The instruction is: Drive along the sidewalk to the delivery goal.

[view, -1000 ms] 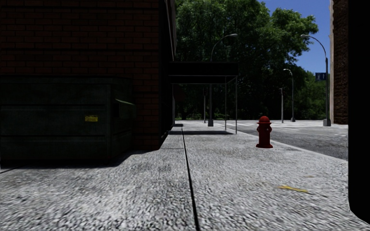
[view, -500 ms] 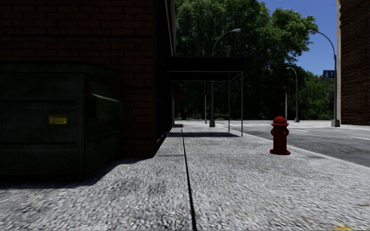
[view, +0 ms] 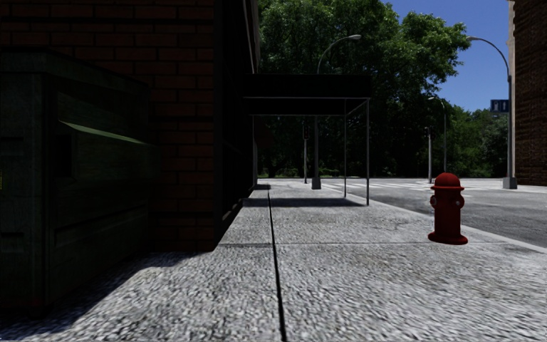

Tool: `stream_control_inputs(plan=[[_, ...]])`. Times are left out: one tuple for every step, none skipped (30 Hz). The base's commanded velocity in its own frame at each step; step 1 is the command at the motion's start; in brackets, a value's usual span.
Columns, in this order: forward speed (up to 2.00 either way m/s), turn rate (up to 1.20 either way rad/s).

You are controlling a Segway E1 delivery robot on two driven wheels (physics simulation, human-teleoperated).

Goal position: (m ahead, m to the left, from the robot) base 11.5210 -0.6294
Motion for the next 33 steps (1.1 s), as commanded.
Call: stream_control_inputs(plan=[[1.50,0.00],[1.50,0.00],[1.50,0.00],[1.50,0.00],[1.50,0.00],[1.50,0.00],[1.50,0.00],[1.50,0.00],[1.50,0.00],[1.50,0.00],[1.50,0.00],[1.50,0.00],[1.50,0.00],[1.50,0.00],[1.50,0.00],[1.50,0.00],[1.50,0.00],[1.50,0.00],[1.50,0.00],[1.50,0.00],[1.50,0.00],[1.50,0.00],[1.50,0.00],[1.50,0.00],[1.50,0.00],[1.50,0.00],[1.50,0.00],[1.50,0.00],[1.50,0.00],[1.50,0.00],[1.50,0.00],[1.50,0.00],[1.50,0.00]])
